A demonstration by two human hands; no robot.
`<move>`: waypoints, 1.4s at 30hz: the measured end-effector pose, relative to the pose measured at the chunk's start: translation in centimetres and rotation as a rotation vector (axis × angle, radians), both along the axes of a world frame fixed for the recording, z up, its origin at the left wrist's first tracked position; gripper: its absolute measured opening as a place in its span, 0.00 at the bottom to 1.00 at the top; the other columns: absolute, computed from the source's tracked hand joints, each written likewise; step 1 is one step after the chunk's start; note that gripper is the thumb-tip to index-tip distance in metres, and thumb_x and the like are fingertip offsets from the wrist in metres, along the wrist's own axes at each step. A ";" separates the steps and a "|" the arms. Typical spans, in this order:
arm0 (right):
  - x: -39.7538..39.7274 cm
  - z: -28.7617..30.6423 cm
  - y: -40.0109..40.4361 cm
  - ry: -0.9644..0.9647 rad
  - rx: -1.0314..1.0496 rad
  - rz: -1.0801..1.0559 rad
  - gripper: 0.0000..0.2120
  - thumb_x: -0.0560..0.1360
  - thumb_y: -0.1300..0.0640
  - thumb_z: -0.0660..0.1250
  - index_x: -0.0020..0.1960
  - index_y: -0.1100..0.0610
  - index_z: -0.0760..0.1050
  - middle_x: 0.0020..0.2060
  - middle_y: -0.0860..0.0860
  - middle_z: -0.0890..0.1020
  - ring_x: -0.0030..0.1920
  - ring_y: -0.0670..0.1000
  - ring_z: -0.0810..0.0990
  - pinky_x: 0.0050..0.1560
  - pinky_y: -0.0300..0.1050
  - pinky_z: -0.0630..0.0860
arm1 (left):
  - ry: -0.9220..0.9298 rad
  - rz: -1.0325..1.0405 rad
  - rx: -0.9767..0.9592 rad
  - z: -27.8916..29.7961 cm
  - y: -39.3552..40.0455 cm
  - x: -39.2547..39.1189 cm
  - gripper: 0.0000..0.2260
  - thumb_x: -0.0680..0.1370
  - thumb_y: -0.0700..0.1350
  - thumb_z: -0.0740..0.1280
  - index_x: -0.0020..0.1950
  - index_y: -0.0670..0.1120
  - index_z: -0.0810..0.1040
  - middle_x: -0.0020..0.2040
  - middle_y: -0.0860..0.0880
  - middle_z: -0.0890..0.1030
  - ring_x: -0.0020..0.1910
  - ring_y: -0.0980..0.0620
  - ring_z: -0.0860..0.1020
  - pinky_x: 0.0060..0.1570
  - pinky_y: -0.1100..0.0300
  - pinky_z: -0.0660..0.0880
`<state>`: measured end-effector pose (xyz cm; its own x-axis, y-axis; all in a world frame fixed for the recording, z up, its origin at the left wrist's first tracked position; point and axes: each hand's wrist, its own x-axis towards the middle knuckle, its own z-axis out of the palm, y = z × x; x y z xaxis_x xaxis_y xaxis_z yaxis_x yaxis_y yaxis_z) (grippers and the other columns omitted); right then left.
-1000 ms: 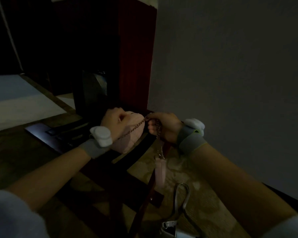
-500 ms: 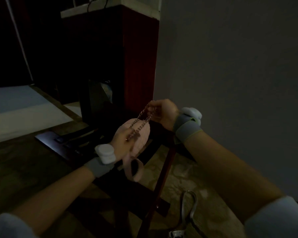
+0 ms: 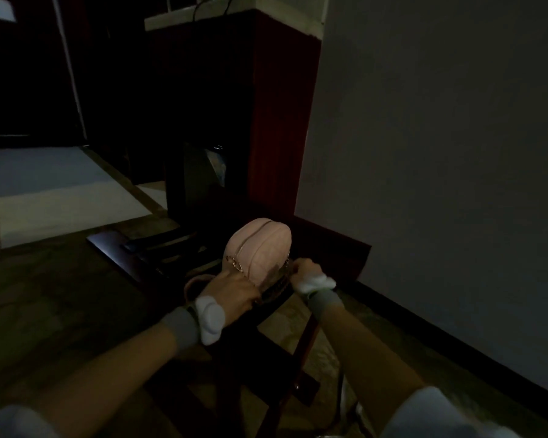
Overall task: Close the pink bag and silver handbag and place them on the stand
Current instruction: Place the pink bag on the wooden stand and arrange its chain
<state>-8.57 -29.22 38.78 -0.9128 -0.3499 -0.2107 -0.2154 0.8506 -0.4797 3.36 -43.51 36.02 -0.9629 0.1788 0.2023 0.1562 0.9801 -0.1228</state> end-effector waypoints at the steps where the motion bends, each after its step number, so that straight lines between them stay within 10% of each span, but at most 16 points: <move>1: -0.2 -0.8 0.0 0.017 0.076 0.045 0.17 0.78 0.62 0.58 0.66 0.60 0.70 0.64 0.56 0.75 0.63 0.56 0.74 0.60 0.47 0.73 | -0.063 0.034 0.007 -0.5 0.4 -0.4 0.10 0.72 0.45 0.63 0.50 0.50 0.80 0.51 0.51 0.83 0.53 0.49 0.79 0.54 0.55 0.72; 4: -0.2 -3.4 0.1 -0.003 0.186 0.141 0.19 0.79 0.62 0.55 0.69 0.60 0.67 0.69 0.55 0.70 0.68 0.54 0.70 0.64 0.40 0.68 | -0.147 0.103 0.035 -2.0 1.0 -0.8 0.14 0.78 0.48 0.59 0.62 0.49 0.73 0.63 0.49 0.76 0.62 0.48 0.71 0.63 0.55 0.62; 14: -0.1 -6.0 2.2 -0.030 -0.096 0.123 0.15 0.79 0.52 0.58 0.63 0.54 0.72 0.59 0.53 0.77 0.56 0.53 0.78 0.55 0.45 0.76 | -0.042 0.081 0.169 -1.4 0.4 0.1 0.32 0.67 0.60 0.43 0.62 0.49 0.73 0.59 0.49 0.78 0.58 0.47 0.73 0.58 0.57 0.65; 18: 0.4 -6.3 1.7 -0.064 -0.198 0.078 0.11 0.78 0.52 0.59 0.57 0.54 0.74 0.49 0.54 0.84 0.44 0.50 0.84 0.50 0.46 0.80 | -0.046 0.130 0.221 -0.8 0.3 0.5 0.23 0.71 0.56 0.53 0.62 0.49 0.73 0.60 0.49 0.77 0.60 0.47 0.73 0.58 0.56 0.65; 30: 1.2 -5.5 1.4 -0.033 -0.159 0.128 0.18 0.74 0.50 0.59 0.62 0.48 0.75 0.59 0.54 0.79 0.52 0.55 0.80 0.52 0.48 0.78 | -0.146 0.173 0.101 -0.7 -0.3 1.5 0.16 0.76 0.51 0.59 0.63 0.51 0.72 0.62 0.49 0.77 0.61 0.47 0.73 0.60 0.56 0.67; 34: 1.8 -6.3 1.7 -0.041 -0.028 0.186 0.28 0.66 0.45 0.66 0.66 0.41 0.67 0.65 0.54 0.63 0.63 0.60 0.70 0.60 0.52 0.74 | -0.122 0.224 0.120 -1.7 -1.1 1.3 0.23 0.74 0.59 0.52 0.59 0.49 0.76 0.59 0.49 0.80 0.59 0.48 0.76 0.59 0.58 0.71; 42: 2.4 -7.8 -0.6 0.099 -0.045 0.164 0.20 0.75 0.58 0.63 0.66 0.56 0.66 0.65 0.57 0.64 0.62 0.58 0.71 0.62 0.47 0.70 | -0.078 0.281 0.223 -2.5 -1.7 0.7 0.16 0.76 0.52 0.58 0.58 0.49 0.78 0.60 0.48 0.79 0.59 0.48 0.76 0.58 0.58 0.71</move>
<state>-6.18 -29.87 31.01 -0.8585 -0.5023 -0.1035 -0.3970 0.7788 -0.4857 4.08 -45.16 33.48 -0.9822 -0.1349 0.1310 -0.1222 0.9874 0.1004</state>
